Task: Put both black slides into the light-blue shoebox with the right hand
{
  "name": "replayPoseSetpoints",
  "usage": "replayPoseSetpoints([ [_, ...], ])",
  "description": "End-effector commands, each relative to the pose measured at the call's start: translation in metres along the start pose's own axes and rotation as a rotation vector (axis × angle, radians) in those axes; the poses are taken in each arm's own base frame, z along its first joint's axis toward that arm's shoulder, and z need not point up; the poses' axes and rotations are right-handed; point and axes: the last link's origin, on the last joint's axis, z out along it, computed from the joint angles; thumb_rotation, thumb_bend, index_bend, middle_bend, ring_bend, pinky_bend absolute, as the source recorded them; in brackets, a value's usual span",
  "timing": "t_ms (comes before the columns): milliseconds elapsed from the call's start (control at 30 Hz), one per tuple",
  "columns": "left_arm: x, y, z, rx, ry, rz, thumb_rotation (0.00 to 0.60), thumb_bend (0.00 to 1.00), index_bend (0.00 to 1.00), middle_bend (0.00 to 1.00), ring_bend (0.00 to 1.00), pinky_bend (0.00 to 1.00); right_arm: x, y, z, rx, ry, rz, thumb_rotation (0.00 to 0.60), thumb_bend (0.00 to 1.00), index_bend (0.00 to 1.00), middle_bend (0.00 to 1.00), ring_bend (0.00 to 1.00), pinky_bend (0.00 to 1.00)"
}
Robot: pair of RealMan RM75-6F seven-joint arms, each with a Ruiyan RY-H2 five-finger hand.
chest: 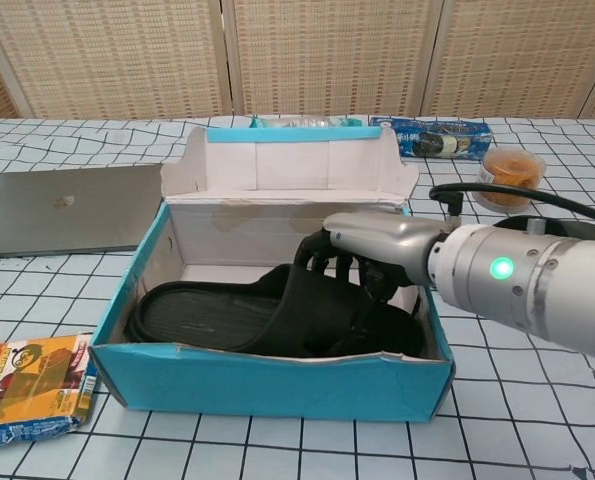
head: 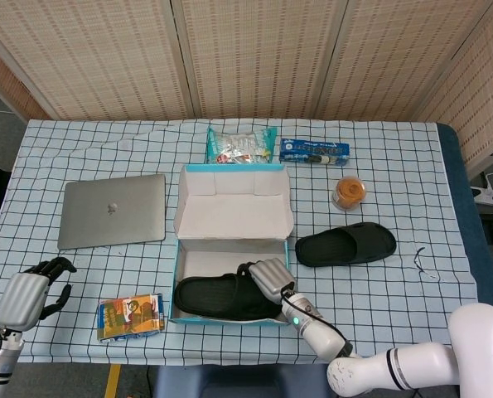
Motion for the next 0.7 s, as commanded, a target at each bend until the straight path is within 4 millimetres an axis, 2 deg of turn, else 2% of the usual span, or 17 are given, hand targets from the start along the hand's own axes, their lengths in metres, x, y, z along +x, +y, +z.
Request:
replayPoseSetpoints([
  [33, 0.000, 0.001, 0.000, -0.004, 0.001, 0.006, 0.600, 0.46, 0.39, 0.31, 0.38, 0.60, 0.000, 0.005, -0.002, -0.018, -0.037, 0.012, 0.600, 0.00, 0.55, 0.55, 0.43, 0.47],
  [67, -0.001, 0.001, -0.001, -0.004, 0.000, 0.008, 0.600, 0.46, 0.39, 0.31, 0.38, 0.60, 0.001, 0.007, -0.002, -0.017, -0.046, 0.033, 0.600, 0.00, 0.48, 0.51, 0.38, 0.45],
  [133, -0.001, 0.001, -0.001, -0.003, -0.003, 0.005, 0.600, 0.46, 0.39, 0.31, 0.38, 0.60, 0.003, 0.007, -0.001, -0.007, -0.043, 0.086, 0.600, 0.00, 0.22, 0.32, 0.21, 0.39],
  [233, -0.001, 0.001, -0.001, -0.005, -0.003, 0.007, 0.600, 0.46, 0.39, 0.31, 0.38, 0.60, 0.009, 0.009, 0.000, 0.023, 0.002, 0.157, 0.600, 0.00, 0.04, 0.16, 0.04, 0.27],
  [267, -0.001, 0.001, 0.000, -0.005, -0.003, 0.010, 0.600, 0.46, 0.39, 0.31, 0.38, 0.60, 0.012, 0.010, -0.001, 0.036, 0.018, 0.172, 0.600, 0.00, 0.02, 0.11, 0.01, 0.21],
  [367, -0.002, 0.000, 0.000, 0.001, -0.009, 0.006, 0.600, 0.46, 0.39, 0.31, 0.38, 0.60, 0.021, 0.013, -0.006, 0.064, 0.056, 0.205, 0.600, 0.00, 0.00, 0.04, 0.00, 0.14],
  [700, -0.004, 0.002, 0.000, -0.006, -0.014, 0.017, 0.600, 0.45, 0.39, 0.31, 0.38, 0.60, 0.043, 0.023, -0.028, 0.100, 0.085, 0.259, 0.600, 0.00, 0.00, 0.02, 0.00, 0.11],
])
